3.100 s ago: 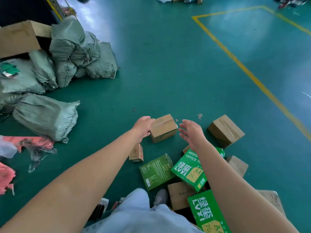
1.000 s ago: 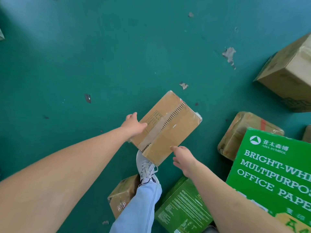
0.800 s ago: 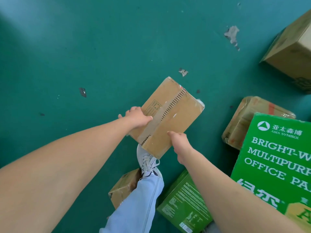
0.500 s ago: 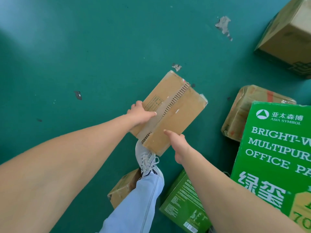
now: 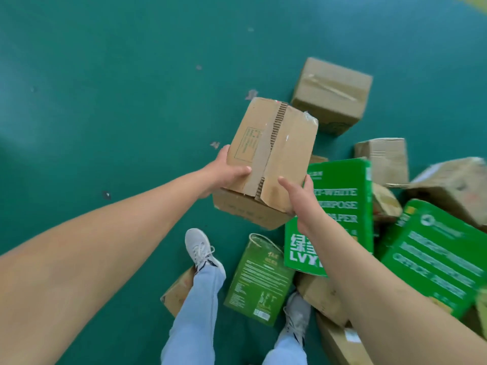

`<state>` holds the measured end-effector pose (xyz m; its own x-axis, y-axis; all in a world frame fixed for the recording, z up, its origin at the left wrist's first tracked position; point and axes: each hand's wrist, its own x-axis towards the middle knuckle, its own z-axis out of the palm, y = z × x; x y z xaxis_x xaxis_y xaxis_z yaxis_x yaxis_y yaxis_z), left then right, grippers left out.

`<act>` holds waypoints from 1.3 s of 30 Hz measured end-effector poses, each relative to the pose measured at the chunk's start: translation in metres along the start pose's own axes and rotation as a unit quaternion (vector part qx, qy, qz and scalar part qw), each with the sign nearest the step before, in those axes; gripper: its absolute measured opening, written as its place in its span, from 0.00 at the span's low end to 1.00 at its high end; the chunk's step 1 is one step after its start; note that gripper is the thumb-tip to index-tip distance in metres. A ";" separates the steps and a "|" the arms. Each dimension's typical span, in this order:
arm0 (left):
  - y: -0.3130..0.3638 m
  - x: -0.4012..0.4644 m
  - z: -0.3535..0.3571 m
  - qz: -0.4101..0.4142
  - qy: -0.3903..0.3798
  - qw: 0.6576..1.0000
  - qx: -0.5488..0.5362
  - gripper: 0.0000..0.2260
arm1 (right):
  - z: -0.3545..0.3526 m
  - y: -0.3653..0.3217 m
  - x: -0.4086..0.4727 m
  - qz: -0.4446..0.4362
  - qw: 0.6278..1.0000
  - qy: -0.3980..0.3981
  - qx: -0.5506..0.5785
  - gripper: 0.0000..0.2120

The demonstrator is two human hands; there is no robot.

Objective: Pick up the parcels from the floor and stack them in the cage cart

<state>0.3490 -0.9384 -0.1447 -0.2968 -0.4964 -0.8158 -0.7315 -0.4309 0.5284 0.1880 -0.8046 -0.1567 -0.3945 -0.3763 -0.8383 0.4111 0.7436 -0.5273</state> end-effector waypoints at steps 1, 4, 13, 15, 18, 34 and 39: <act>0.028 -0.027 0.006 0.015 -0.009 1.000 0.002 0.36 | -0.022 -0.020 -0.030 -0.019 1.000 0.008 0.000 0.40; 0.099 -0.102 0.020 0.061 -0.025 0.998 0.005 0.41 | -0.076 -0.069 -0.108 -0.070 0.997 0.037 -0.027 0.48; 0.253 -0.256 0.062 0.187 -0.067 0.975 0.099 0.52 | -0.194 -0.153 -0.294 -0.131 0.980 0.151 -0.017 0.57; 0.277 -0.286 0.078 0.218 -0.095 0.961 0.139 0.52 | -0.214 -0.153 -0.333 -0.123 0.974 0.191 0.019 0.59; 0.305 -0.319 0.105 0.251 -0.141 0.938 0.194 0.52 | -0.239 -0.145 -0.380 -0.114 0.959 0.255 0.052 0.61; 0.310 -0.492 0.336 0.352 -0.323 0.751 0.457 0.50 | -0.349 0.026 -0.557 -0.006 0.842 0.470 0.265 0.69; 0.276 -0.553 0.433 0.381 -0.357 0.683 0.511 0.48 | -0.392 0.107 -0.603 0.013 0.795 0.512 0.324 0.63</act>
<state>0.0454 -0.4564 0.3504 -0.7874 0.3670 -0.4952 -0.1369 0.6792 0.7211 0.1478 -0.2821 0.3467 -0.7047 0.5295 -0.4722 0.6366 0.1782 -0.7503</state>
